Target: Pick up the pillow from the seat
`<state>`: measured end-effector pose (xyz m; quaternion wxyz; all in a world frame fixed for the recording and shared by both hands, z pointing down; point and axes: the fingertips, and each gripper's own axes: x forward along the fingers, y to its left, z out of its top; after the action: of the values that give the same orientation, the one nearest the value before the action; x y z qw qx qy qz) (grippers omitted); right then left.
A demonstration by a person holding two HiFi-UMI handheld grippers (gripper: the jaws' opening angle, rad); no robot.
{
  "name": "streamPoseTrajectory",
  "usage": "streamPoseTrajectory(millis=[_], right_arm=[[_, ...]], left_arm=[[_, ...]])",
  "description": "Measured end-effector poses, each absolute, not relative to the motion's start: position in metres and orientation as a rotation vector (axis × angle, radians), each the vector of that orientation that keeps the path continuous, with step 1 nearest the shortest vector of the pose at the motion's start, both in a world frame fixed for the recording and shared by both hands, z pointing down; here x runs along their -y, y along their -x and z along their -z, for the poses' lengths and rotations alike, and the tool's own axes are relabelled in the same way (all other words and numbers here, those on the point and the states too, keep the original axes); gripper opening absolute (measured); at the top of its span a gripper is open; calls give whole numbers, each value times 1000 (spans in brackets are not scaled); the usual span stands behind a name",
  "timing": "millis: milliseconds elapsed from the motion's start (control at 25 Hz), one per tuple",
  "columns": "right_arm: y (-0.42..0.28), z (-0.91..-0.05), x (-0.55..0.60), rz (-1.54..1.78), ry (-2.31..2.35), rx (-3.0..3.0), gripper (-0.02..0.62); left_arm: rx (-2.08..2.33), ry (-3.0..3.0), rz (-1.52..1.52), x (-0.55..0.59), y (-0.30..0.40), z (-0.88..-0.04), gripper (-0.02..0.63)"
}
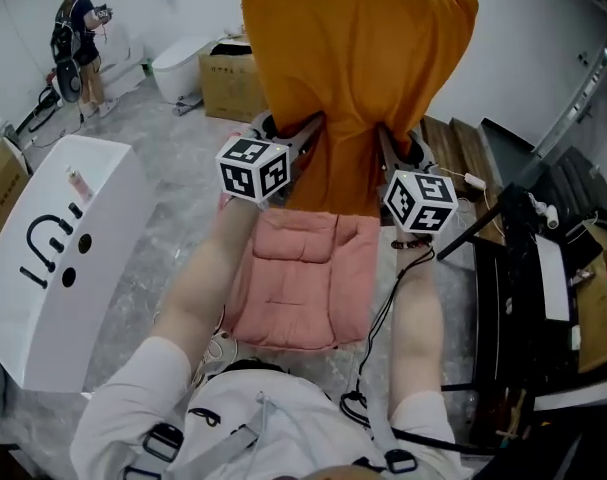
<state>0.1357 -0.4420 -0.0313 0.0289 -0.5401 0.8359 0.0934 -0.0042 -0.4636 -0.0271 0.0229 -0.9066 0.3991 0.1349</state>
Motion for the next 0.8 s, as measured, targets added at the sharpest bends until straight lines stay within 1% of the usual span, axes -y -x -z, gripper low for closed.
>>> streamPoseTrajectory(millis=[120, 400, 800], right_arm=[[-139, 57, 441, -343, 1651, -2549, 109], [-141, 76, 427, -374, 1635, -2522, 112], [-148, 79, 428, -387, 1631, -2529, 114]], left_arm=[[-1205, 2771, -435, 463, 2, 54, 218], [-1187, 2735, -441, 449, 0, 75, 218], [-1188, 2737, -452, 450, -7, 76, 218]])
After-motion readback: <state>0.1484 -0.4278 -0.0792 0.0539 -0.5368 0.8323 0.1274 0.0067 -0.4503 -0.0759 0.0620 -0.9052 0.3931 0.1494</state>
